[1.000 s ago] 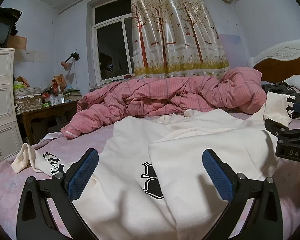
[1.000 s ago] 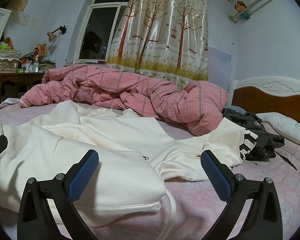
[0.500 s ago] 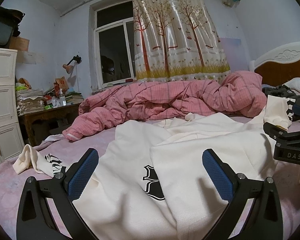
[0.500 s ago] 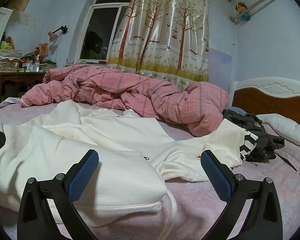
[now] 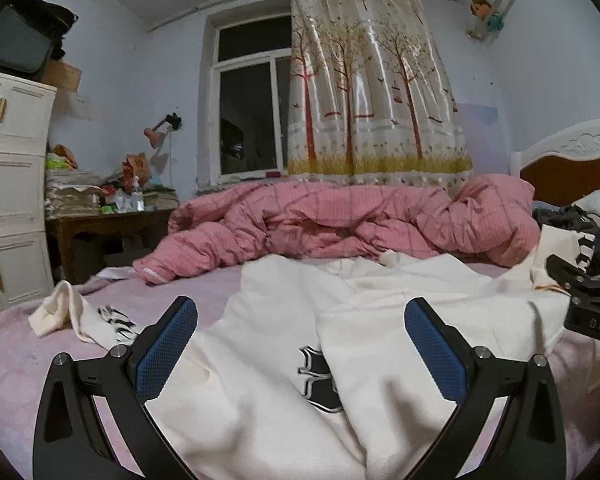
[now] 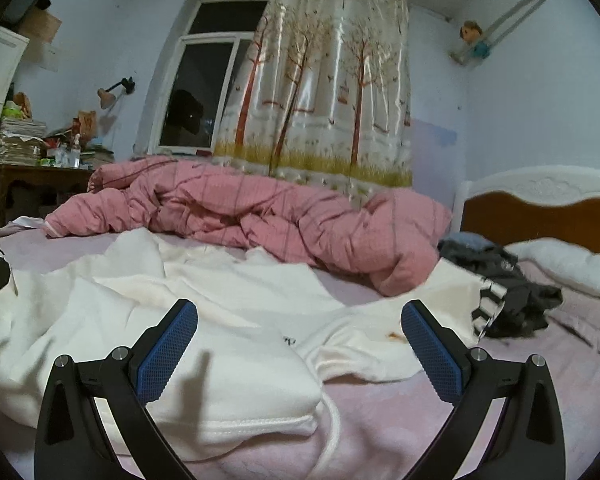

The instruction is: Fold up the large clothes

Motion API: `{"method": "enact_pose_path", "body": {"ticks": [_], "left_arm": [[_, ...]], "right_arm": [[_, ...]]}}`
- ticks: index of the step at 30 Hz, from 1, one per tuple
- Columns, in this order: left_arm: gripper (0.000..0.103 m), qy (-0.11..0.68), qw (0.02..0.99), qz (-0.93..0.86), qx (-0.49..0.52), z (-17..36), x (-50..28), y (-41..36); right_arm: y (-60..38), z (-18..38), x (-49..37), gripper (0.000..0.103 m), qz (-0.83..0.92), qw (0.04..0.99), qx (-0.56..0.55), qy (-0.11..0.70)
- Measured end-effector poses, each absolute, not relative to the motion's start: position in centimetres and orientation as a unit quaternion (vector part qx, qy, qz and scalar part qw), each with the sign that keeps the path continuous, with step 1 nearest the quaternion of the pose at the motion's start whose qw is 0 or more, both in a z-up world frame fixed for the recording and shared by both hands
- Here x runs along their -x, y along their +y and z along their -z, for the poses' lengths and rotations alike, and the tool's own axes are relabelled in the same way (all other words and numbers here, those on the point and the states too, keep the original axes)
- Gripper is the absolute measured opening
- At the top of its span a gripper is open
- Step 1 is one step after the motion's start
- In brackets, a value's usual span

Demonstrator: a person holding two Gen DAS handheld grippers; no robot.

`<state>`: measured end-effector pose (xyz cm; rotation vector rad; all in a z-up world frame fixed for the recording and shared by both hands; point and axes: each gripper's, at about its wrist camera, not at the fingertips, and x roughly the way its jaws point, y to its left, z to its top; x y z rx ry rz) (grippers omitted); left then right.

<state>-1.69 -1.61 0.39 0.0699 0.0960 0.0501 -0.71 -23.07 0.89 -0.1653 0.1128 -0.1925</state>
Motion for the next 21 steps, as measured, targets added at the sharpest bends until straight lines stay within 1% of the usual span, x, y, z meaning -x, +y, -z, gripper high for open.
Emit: {"method": "enact_pose_path", "body": {"ticks": [5, 6, 10, 15, 18, 21], "left_arm": [[0.103, 0.022, 0.999, -0.035, -0.029, -1.0, 2.1, -0.7], [0.103, 0.026, 0.999, -0.037, -0.022, -1.3, 2.1, -0.4], [0.103, 0.031, 0.999, -0.007, 0.034, -2.3, 2.3, 1.9], [0.103, 0.018, 0.998, -0.014, 0.06, -3.8, 2.4, 3.8], [0.103, 0.009, 0.997, -0.032, 0.075, -4.2, 2.3, 5.1], [0.103, 0.01, 0.997, -0.043, 0.058, -4.3, 1.8, 5.5]], "right_arm": [[-22.2, -2.2, 2.9, 0.102, 0.118, 0.985, 0.123, 0.001], [-22.3, -2.5, 3.2, 0.102, 0.121, 0.986, 0.117, -0.005], [-23.7, -3.6, 4.7, 0.102, 0.106, 0.993, 0.04, -0.021], [-25.5, -5.1, 5.7, 0.102, 0.103, 0.993, 0.019, -0.051], [-26.9, -6.1, 5.1, 0.102, 0.094, 0.995, 0.012, -0.038], [-29.3, -7.0, 3.7, 0.102, 0.123, 0.992, -0.02, 0.003]]}}
